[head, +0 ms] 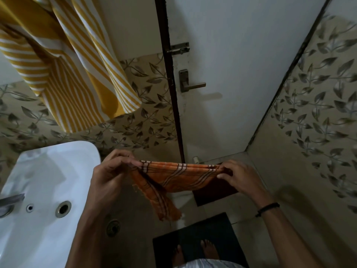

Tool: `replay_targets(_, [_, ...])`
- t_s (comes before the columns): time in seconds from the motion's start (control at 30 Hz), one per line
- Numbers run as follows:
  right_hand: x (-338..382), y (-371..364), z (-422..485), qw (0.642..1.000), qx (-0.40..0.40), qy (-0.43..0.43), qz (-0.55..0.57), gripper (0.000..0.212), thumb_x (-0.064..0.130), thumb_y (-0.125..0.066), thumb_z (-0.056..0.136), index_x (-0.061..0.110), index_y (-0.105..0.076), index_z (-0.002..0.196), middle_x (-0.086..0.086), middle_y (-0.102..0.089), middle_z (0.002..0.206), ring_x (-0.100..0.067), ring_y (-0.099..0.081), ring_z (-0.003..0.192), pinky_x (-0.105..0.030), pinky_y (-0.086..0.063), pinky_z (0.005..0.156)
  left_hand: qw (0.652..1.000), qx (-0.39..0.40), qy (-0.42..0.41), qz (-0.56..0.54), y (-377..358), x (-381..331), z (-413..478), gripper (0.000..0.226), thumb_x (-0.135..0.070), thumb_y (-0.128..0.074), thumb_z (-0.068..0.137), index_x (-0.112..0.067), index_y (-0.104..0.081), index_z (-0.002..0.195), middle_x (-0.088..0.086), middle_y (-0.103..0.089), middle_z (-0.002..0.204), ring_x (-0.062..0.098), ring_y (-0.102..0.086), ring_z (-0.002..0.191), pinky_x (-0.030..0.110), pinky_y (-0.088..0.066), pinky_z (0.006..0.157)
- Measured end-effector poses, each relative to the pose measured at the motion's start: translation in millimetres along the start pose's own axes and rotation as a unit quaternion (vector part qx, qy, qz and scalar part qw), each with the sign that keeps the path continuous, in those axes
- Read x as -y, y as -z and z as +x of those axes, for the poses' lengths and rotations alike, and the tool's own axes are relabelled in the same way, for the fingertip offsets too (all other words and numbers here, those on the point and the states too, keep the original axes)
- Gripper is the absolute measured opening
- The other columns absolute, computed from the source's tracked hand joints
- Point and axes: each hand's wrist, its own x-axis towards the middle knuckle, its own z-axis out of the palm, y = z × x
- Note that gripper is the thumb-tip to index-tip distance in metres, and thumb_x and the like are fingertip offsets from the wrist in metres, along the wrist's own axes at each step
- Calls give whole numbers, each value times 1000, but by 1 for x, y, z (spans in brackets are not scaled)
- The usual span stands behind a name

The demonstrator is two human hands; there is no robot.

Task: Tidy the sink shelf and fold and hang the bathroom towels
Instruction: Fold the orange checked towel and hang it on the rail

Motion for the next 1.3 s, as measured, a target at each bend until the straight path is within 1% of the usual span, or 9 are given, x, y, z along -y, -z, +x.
replay_targets(0.1, [6,9,-1,998,4,1,64,17,40,-81,80,29,-68,81,16,-65,92,-9,-62,86,-30,-44,69,1000,-17,14,2,3,3,-2,45,30,-58,78,-10,-78,84,9,-63,98,24,-64,92,37,-60,66])
replay_targets(0.2, [7,14,-4,979,47,19,199,18,29,-84,79,25,-67,74,9,-70,97,-9,-67,94,-32,-51,84,998,-53,30,24,10,7,-3,35,22,-62,80,-9,-77,85,3,-63,96,14,-64,89,29,-58,68])
replay_targets(0.4, [9,19,-5,946,-53,-14,319,30,-3,-80,77,3,-55,63,2,-74,84,-16,-71,84,-32,-53,81,980,-97,77,154,8,23,-5,43,23,-61,79,-15,-78,89,-4,-67,98,7,-65,93,17,-55,72])
replay_targets(0.57, [38,14,2,940,-57,-14,336,38,1,-80,81,21,-51,66,0,-63,69,-11,-59,65,-22,-45,61,953,-190,233,45,-11,42,-6,29,3,-63,91,-21,-78,88,3,-76,95,23,-73,93,42,-62,76])
replay_targets(0.7, [62,11,4,938,-110,-57,323,20,13,-77,86,26,-63,79,5,-67,72,-8,-64,67,-20,-49,60,935,-207,288,19,-21,50,-7,24,1,-63,91,-17,-79,87,4,-78,89,25,-74,91,48,-61,85])
replay_targets(0.87, [83,34,-8,940,164,84,288,24,9,-70,89,33,-76,91,20,-72,97,-4,-67,98,-16,-51,84,935,-185,302,6,-28,40,-11,26,4,-61,92,-14,-79,89,3,-77,94,23,-72,93,44,-60,88])
replay_targets(1.03, [82,16,32,930,-185,-86,304,36,8,-63,93,41,-71,83,14,-75,91,-9,-71,87,-39,-59,81,916,-217,331,-66,-19,52,13,23,1,-60,92,-12,-79,94,14,-78,92,33,-74,93,55,-58,91])
replay_targets(1.2, [141,-10,11,949,-103,-3,297,22,13,-62,96,31,-74,100,20,-68,101,2,-65,97,-20,-55,83,929,-145,318,-123,-75,36,10,26,5,-60,93,-13,-80,94,11,-78,98,30,-74,98,40,-60,85])
replay_targets(1.3, [155,-25,2,948,-125,6,292,19,14,-65,95,25,-75,107,29,-62,101,3,-64,101,-18,-54,86,934,-145,301,-126,-105,32,2,28,5,-64,92,-16,-81,93,7,-77,101,22,-74,97,36,-60,84])
